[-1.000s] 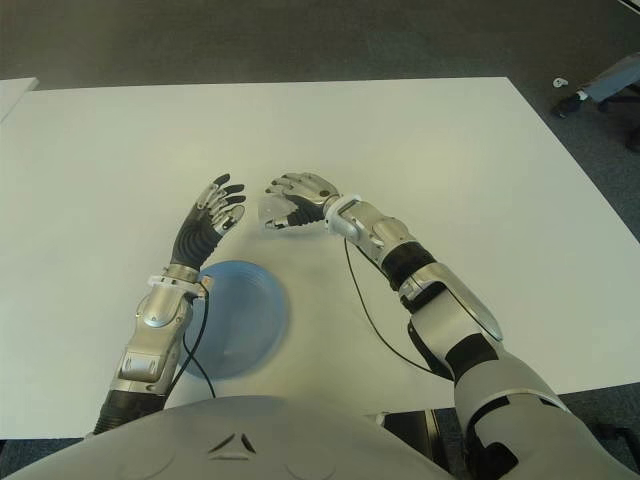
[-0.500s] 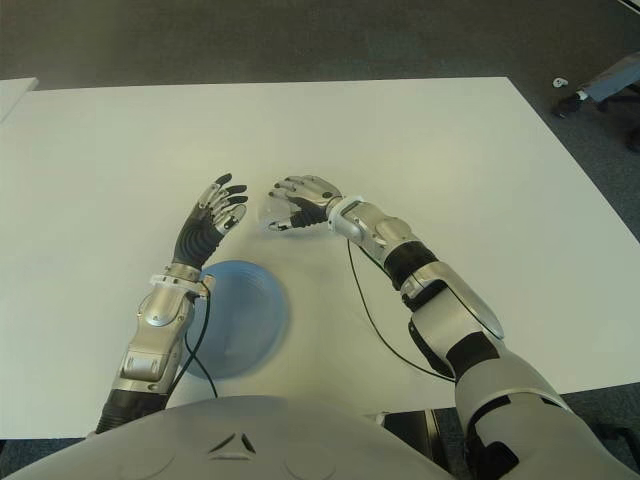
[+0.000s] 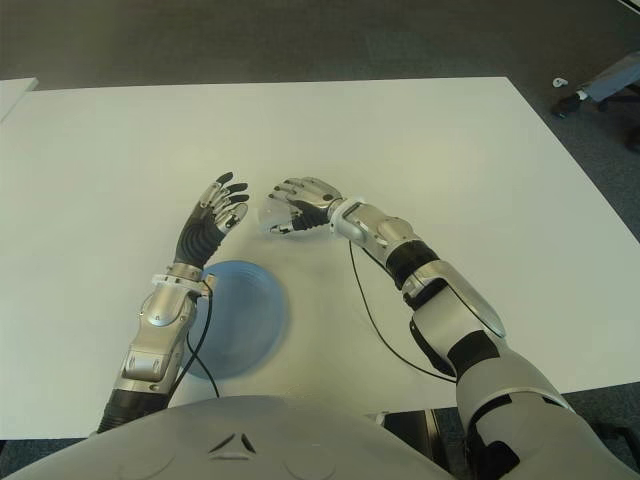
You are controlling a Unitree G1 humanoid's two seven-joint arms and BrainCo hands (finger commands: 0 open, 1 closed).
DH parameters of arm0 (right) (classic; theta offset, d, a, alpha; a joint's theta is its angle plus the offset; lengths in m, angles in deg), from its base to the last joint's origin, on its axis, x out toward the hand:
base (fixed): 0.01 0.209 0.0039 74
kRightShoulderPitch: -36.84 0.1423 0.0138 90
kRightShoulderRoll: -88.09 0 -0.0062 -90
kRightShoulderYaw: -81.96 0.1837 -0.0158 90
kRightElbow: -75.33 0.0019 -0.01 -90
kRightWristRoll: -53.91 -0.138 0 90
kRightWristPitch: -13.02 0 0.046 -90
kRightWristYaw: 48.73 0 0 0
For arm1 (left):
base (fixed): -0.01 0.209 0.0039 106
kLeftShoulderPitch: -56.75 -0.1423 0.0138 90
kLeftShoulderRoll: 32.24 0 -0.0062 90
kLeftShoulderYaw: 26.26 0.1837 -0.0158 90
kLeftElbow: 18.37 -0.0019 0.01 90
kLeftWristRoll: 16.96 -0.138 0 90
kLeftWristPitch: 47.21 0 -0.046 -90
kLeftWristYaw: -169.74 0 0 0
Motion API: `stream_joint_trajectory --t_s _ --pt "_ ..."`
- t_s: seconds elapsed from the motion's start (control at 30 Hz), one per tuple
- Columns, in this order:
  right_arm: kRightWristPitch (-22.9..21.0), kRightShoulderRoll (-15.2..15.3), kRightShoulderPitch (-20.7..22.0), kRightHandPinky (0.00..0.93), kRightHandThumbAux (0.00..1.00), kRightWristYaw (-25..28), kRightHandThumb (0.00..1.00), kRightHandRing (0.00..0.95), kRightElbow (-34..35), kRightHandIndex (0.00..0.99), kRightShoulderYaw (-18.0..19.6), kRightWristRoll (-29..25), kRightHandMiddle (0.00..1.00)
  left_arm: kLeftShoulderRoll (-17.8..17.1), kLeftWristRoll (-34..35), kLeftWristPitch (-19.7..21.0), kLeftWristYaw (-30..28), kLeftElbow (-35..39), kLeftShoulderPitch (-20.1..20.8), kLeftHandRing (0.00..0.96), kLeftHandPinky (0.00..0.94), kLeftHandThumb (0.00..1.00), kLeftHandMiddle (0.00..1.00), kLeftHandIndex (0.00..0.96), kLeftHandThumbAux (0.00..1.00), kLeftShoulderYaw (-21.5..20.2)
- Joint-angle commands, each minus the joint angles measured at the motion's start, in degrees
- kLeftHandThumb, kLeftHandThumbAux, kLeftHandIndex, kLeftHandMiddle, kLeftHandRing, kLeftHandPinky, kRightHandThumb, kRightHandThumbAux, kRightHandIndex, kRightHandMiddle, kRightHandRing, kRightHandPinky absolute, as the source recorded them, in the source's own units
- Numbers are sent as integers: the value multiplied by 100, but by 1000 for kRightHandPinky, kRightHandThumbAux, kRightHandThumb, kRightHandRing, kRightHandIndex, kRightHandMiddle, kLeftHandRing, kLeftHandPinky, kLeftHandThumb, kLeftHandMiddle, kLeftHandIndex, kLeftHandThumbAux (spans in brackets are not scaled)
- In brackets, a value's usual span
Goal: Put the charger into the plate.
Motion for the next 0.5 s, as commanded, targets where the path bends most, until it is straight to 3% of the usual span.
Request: stream_joint_trajectory --t_s 0.03,0.5 --pt "89 37 -15 0 121 -22 368 0 -107 0 -75 50 0 41 -84 58 103 19 -19 225 244 0 194 0 525 16" --pt "173 55 -63 0 126 -84 355 0 -149 0 -126 63 0 45 -133 180 127 145 -78 224 243 6 189 0 520 75"
